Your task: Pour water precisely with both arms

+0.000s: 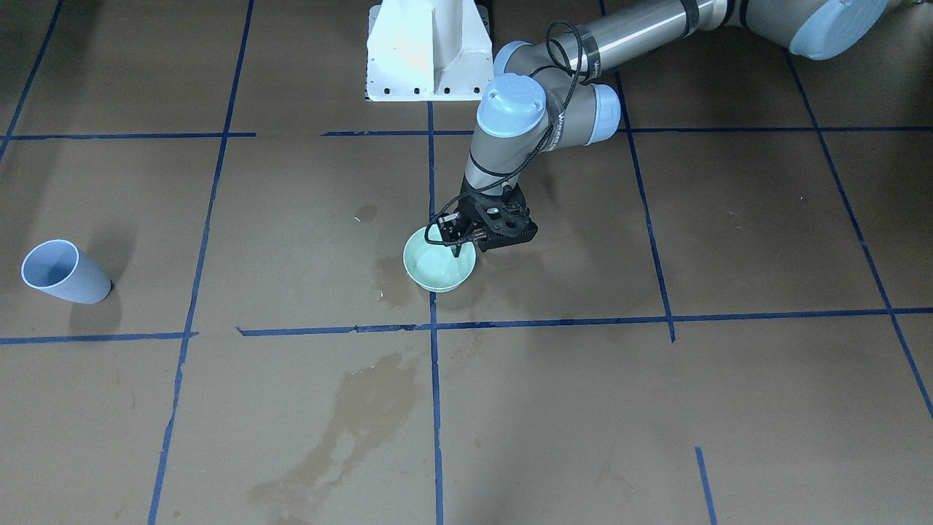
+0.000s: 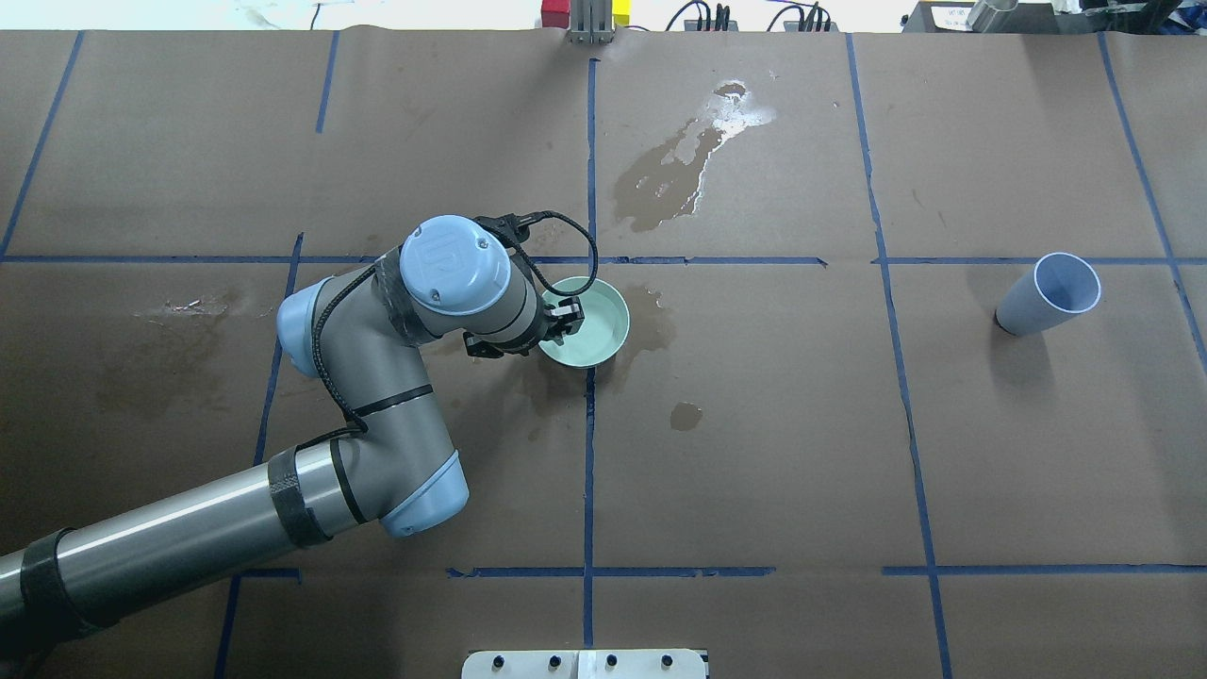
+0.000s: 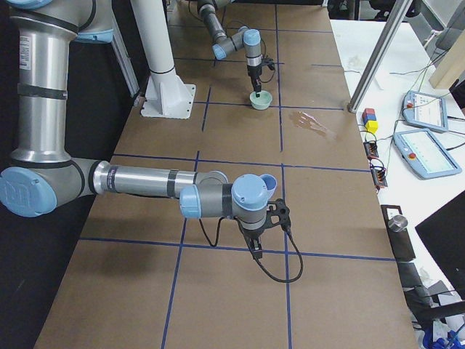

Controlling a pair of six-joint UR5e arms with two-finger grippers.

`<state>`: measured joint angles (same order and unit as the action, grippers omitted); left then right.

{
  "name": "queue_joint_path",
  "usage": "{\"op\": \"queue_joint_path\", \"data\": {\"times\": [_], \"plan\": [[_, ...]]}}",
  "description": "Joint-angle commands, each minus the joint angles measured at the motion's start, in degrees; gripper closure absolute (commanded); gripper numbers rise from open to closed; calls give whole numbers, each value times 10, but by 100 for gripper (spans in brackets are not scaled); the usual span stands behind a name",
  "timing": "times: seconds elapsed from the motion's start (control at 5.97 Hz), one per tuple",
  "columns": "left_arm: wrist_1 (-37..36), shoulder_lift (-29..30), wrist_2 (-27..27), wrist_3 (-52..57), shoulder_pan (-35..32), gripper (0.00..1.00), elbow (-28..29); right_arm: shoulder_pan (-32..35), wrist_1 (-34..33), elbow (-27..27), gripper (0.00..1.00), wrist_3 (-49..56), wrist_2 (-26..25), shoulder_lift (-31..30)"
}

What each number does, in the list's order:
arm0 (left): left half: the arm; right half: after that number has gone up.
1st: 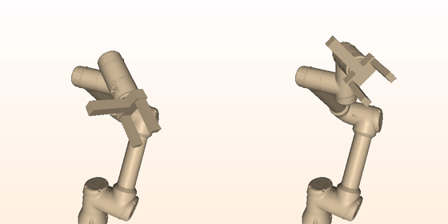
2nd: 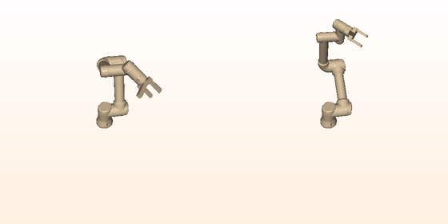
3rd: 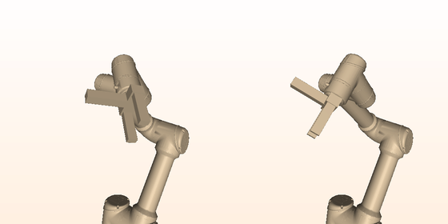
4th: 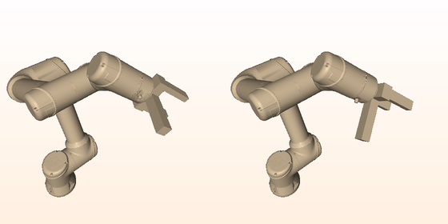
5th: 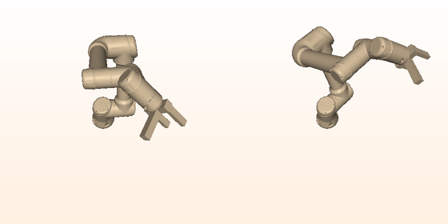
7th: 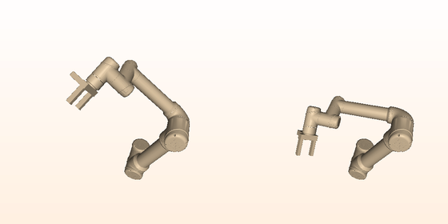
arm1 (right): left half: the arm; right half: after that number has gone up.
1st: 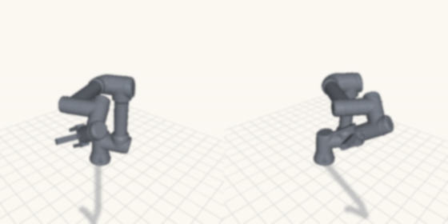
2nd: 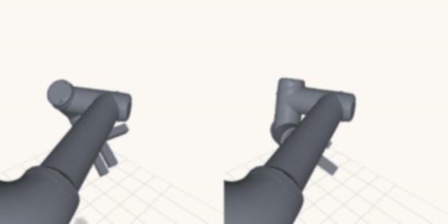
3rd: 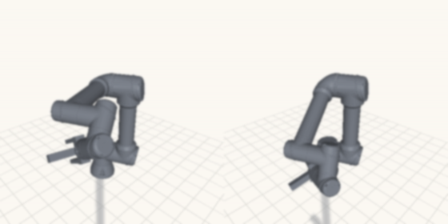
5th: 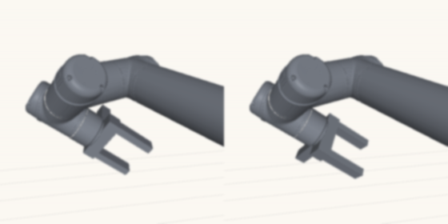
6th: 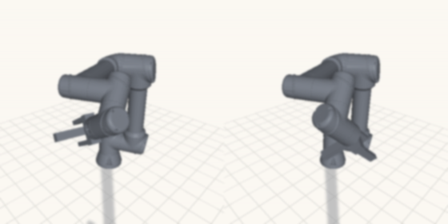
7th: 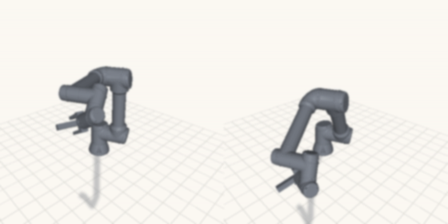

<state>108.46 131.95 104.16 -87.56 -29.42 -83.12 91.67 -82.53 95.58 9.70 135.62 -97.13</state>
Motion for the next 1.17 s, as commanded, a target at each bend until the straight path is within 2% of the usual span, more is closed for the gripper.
{"op": "queue_joint_path", "data": {"times": [0.0, 0.17, 0.5, 0.67, 1.0], "plan": [[1, 1, 3, 5, 1, 96, 0, -1, 0, 2, 0, 1, 0, 0], [1, 1, 3, 14, 0, 100, -2, 0, 0, 2, 0, 1, 0, 0], [-4, -2, 23, 15, -24, 100, -19, -1, 0, 3, 0, 1, 0, 0], [-5, -13, 76, 22, -59, 100, -38, -2, 0, 3, 0, -2, 0, 0], [-7, -104, 147, 97, -125, 100, -123, -3, -1, 3, 0, -4, 1, 1]]}}
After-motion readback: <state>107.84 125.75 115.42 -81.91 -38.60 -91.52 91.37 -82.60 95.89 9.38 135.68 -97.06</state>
